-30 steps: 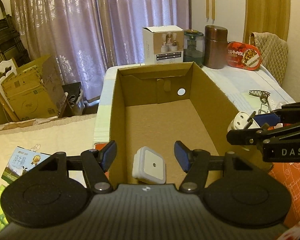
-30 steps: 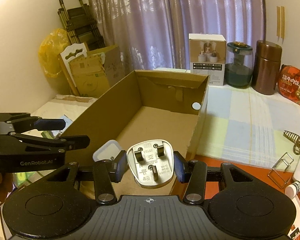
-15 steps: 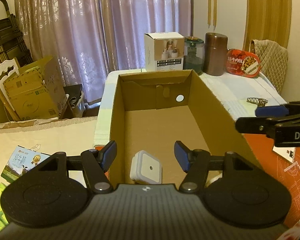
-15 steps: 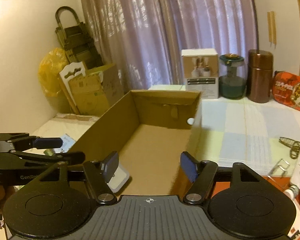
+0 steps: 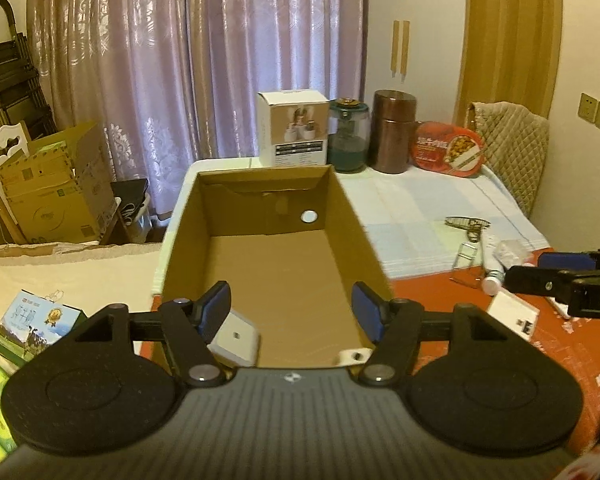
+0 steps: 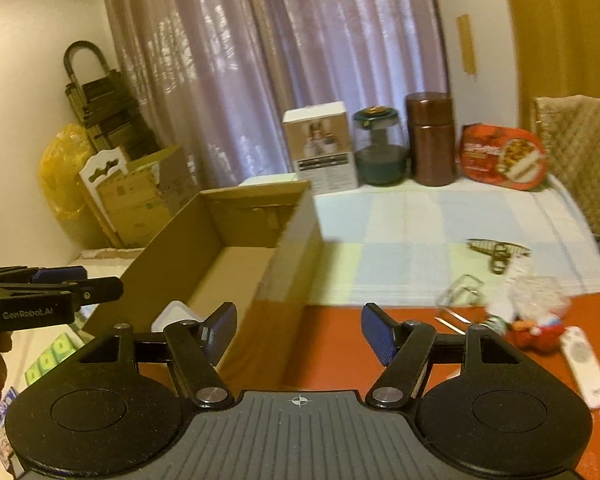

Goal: Organize rigid objects
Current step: 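Withdraw both tools from the box back over the table, then grasp the white tray with the left tool while the right tool grasps the Midea remote, then lift the tray and the remote and carry them toward the cardboard box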

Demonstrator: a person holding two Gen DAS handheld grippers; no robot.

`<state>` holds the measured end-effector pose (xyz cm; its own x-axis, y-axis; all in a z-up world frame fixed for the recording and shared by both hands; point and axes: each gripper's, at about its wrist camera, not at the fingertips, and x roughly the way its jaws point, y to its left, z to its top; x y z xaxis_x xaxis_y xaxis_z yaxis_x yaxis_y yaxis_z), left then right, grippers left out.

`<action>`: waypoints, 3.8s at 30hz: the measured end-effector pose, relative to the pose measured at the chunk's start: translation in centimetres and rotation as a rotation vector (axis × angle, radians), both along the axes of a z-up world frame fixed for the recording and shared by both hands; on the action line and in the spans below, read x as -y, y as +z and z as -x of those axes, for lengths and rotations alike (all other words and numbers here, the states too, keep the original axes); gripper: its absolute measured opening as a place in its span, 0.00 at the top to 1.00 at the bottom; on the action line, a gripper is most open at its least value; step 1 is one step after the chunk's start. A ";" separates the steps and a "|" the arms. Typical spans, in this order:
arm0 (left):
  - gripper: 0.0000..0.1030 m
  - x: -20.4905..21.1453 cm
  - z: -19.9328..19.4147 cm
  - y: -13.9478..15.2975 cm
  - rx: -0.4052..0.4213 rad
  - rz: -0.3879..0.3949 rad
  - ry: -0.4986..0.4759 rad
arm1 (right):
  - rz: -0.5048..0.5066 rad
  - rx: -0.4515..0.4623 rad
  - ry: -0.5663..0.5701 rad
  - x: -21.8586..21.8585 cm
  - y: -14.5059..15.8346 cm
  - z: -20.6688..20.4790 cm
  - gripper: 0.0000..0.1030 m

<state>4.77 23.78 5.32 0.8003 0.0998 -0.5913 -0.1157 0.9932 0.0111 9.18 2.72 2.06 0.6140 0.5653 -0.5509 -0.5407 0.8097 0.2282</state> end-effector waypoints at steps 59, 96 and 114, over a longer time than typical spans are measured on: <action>0.02 23.6 -10.1 -13.1 -0.122 -0.007 -0.571 | 0.183 -0.142 -0.226 26.3 -9.6 -6.3 0.19; 0.14 24.0 -13.3 -19.5 -0.221 0.050 -0.397 | 0.278 -0.067 -0.111 21.4 -16.4 -13.8 0.39; 0.15 24.7 -13.5 -19.9 -0.207 0.004 -0.430 | 0.244 -0.096 -0.177 22.3 -15.8 -10.8 0.64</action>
